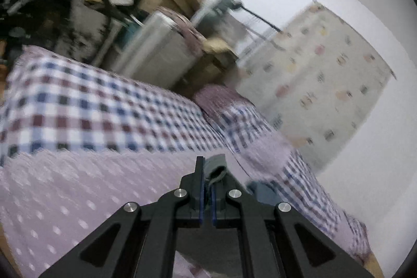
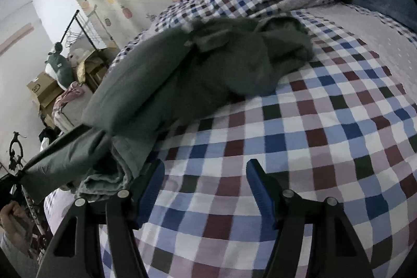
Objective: Fold clothes
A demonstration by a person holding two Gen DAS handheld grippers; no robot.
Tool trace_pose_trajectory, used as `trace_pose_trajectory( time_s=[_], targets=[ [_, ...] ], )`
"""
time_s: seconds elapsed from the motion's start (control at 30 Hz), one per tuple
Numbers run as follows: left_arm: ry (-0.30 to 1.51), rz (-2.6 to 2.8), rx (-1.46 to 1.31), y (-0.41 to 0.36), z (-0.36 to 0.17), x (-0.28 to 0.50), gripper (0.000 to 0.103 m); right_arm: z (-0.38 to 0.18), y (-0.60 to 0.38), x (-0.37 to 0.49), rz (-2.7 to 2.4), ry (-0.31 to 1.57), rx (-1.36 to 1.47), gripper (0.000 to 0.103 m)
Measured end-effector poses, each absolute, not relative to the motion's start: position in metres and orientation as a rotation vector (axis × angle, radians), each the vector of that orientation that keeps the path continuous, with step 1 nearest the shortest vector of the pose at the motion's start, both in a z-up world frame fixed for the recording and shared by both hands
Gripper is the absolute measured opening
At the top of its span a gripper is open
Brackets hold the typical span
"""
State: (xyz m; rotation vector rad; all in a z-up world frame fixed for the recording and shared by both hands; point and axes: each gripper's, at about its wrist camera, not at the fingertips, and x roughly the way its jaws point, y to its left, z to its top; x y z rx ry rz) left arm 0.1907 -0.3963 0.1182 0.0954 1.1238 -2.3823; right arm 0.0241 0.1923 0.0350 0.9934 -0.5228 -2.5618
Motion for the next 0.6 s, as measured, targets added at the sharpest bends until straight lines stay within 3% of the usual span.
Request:
trace_pose_trajectory(
  time_s=[0.2,0.43,0.5,0.57,0.6],
  targets=[
    [1.134,-2.196,0.187,-0.431,0.084,0.193,0.002,0.038,0.184,0.03,-2.554,-0.484,0.973,0.07],
    [1.083,-2.162,0.356,-0.418,0.059,0.164,0.005,0.036,0.17,0.032,-2.548,-0.45,0.98,0.07],
    [1.063,-2.147,0.386,-0.411,0.058,0.16,0.027,0.035,0.168,0.032,-2.547,-0.442,0.984,0.07],
    [1.061,-2.127,0.4,-0.408,0.058,0.161,0.062,0.035,0.167,0.033,-2.545,-0.438,0.989,0.07],
    [1.06,-2.116,0.407,-0.407,0.058,0.161,0.069,0.034,0.167,0.033,-2.543,-0.441,0.991,0.07]
  ],
)
